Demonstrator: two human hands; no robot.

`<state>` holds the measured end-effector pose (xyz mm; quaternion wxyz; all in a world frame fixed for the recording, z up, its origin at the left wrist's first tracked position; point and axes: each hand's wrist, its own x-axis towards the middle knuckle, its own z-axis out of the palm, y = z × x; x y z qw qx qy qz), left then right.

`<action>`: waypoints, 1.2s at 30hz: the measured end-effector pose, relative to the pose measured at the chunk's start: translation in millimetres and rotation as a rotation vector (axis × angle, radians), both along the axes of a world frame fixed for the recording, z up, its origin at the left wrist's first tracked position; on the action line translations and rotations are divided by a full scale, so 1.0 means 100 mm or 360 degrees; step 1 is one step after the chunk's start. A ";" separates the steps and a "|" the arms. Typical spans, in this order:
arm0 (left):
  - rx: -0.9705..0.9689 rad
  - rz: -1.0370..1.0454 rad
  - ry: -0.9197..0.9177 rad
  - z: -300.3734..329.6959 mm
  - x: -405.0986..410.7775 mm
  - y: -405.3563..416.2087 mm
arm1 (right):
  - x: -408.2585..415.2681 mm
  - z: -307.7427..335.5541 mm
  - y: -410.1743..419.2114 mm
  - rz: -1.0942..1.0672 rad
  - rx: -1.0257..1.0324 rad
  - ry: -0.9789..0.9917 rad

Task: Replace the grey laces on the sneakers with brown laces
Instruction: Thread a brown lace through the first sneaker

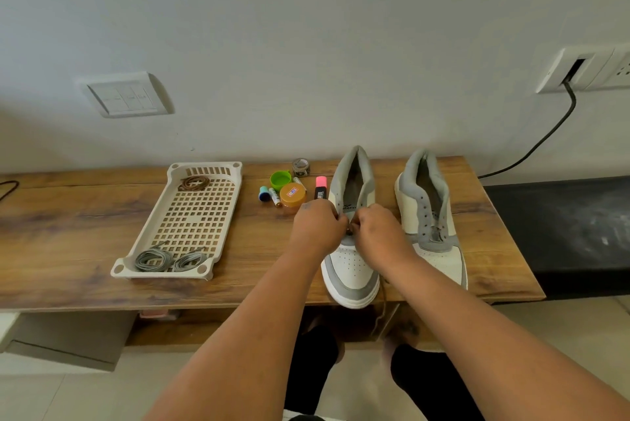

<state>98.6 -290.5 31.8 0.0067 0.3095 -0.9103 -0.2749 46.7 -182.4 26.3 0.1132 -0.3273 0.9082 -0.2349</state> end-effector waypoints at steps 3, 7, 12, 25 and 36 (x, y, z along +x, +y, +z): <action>0.0112 -0.0004 0.0049 0.03 0.01 -0.05 | 0.02 0.00 -0.03 -0.0060 -0.0055 0.0009; 0.0318 0.0000 0.0102 0.01 0.04 -0.12 | 0.03 -0.01 -0.02 -0.0043 -0.0062 0.0012; 0.0429 0.0042 0.0098 0.02 0.05 -0.11 | 0.05 -0.07 -0.02 -0.0048 -0.0095 0.0010; 0.1066 0.0308 0.0008 -0.01 0.16 -0.25 | -0.20 -0.21 -0.08 -0.0108 -0.0029 -0.0541; 0.0869 0.0310 0.0089 -0.13 0.15 -0.23 | -0.27 -0.14 -0.06 -0.0062 -0.0076 -0.0659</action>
